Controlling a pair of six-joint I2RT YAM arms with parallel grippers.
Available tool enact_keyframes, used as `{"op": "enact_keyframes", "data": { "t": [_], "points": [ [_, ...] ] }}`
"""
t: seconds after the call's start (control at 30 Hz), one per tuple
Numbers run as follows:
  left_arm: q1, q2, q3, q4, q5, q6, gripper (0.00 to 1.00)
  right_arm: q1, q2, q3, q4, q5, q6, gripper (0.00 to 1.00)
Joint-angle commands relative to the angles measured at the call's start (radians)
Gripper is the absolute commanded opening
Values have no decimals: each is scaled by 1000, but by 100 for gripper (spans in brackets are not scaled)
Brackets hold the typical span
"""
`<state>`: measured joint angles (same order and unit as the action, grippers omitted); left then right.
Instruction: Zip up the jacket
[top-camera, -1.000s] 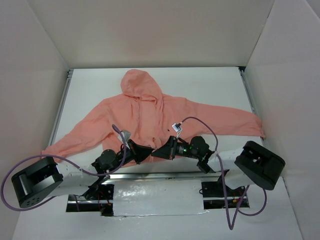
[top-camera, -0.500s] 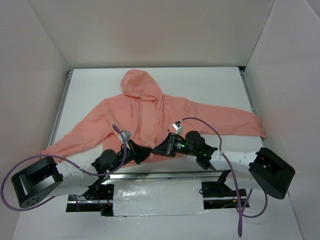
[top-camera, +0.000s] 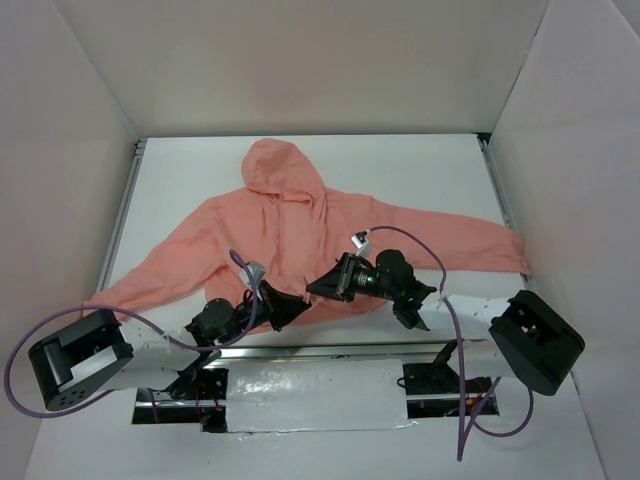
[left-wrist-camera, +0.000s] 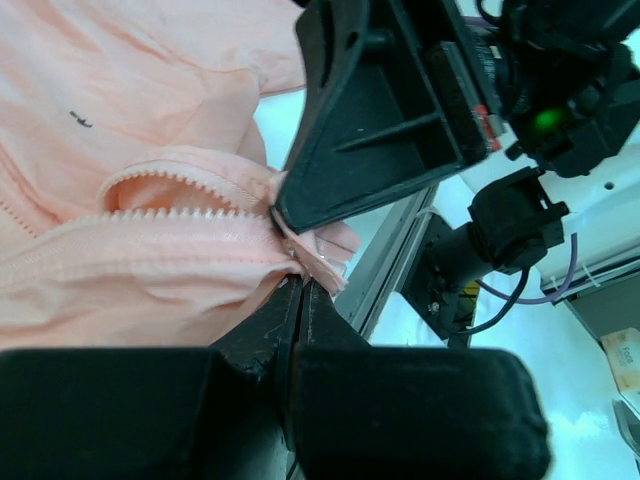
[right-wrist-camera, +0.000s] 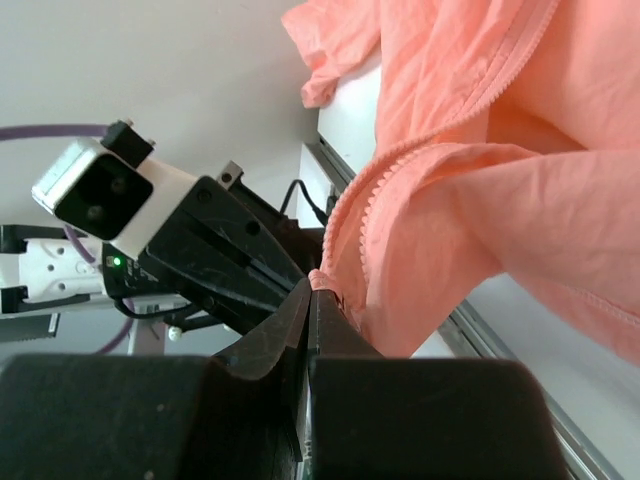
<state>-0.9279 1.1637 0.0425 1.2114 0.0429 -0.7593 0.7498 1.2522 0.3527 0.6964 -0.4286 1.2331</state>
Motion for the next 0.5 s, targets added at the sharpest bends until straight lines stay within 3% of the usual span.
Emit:
{"op": "enact_keyframes", "data": {
  "t": [0.0, 0.27, 0.47],
  "points": [
    [-6, 34, -109, 131, 80, 25, 0, -35, 32, 55, 84, -27, -1, 0],
    [-6, 90, -92, 160, 117, 28, 0, -49, 87, 109, 123, -81, 2, 0],
    [-8, 97, -87, 171, 152, 35, 0, -63, 44, 74, 83, -24, -18, 0]
  ]
}}
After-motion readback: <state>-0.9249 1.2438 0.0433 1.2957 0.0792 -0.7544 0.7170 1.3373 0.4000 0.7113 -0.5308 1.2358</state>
